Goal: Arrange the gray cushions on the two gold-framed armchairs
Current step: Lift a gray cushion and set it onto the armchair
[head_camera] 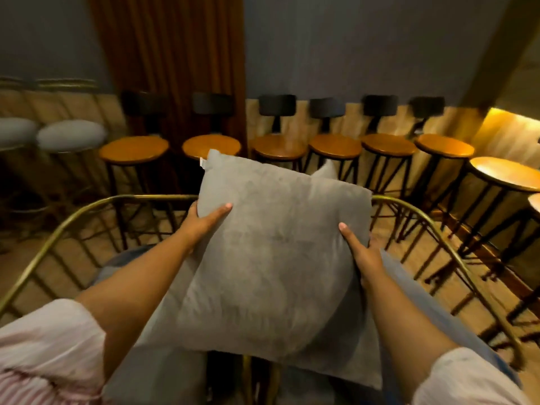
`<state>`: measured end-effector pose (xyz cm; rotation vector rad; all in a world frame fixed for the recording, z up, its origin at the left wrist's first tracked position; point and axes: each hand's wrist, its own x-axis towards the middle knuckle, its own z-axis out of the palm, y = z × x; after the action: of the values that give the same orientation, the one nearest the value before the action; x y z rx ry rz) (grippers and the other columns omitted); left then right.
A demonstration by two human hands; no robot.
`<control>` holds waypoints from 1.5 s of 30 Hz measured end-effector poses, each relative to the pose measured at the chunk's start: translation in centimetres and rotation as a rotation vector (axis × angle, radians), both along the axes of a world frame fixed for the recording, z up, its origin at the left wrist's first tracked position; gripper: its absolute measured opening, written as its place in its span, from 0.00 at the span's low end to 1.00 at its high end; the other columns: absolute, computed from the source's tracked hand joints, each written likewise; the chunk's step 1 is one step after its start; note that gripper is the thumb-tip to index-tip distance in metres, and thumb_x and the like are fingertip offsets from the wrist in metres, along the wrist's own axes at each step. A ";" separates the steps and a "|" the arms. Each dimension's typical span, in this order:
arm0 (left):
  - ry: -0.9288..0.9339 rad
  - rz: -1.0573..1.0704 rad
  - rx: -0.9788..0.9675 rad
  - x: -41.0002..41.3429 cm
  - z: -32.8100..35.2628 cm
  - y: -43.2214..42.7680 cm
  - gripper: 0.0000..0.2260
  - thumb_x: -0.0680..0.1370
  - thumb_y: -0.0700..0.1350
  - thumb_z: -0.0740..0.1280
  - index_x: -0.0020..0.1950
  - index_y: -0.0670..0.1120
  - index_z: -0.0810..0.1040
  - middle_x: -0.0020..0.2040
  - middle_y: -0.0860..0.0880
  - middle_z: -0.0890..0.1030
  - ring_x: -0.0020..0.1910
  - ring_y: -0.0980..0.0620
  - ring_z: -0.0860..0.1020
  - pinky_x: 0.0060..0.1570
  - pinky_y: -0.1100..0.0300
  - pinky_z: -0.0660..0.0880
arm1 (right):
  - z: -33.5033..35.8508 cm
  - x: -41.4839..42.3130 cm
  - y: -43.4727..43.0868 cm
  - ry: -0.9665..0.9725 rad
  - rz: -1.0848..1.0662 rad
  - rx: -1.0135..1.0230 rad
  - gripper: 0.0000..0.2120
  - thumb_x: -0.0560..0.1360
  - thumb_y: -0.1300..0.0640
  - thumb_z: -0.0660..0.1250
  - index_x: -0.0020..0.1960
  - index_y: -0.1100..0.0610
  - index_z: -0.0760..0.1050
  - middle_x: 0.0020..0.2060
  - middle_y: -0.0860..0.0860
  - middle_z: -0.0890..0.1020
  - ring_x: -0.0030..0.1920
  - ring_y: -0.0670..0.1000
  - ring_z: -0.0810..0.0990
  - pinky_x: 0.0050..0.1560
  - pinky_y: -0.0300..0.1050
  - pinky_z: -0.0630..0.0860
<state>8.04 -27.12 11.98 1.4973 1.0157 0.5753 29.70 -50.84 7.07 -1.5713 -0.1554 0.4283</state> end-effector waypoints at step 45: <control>0.176 0.216 -0.119 -8.5 -23.8 47.6 0.42 0.72 0.58 0.68 0.78 0.50 0.48 0.78 0.46 0.58 0.75 0.42 0.60 0.72 0.47 0.60 | -22.4 -6.8 48.9 -0.008 0.263 -0.100 0.61 0.44 0.42 0.82 0.73 0.49 0.60 0.68 0.49 0.72 0.65 0.52 0.72 0.59 0.48 0.72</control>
<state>-0.47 20.51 -11.87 1.3596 1.3375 0.5312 22.94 -1.98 -15.29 -1.6578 -0.3541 0.6429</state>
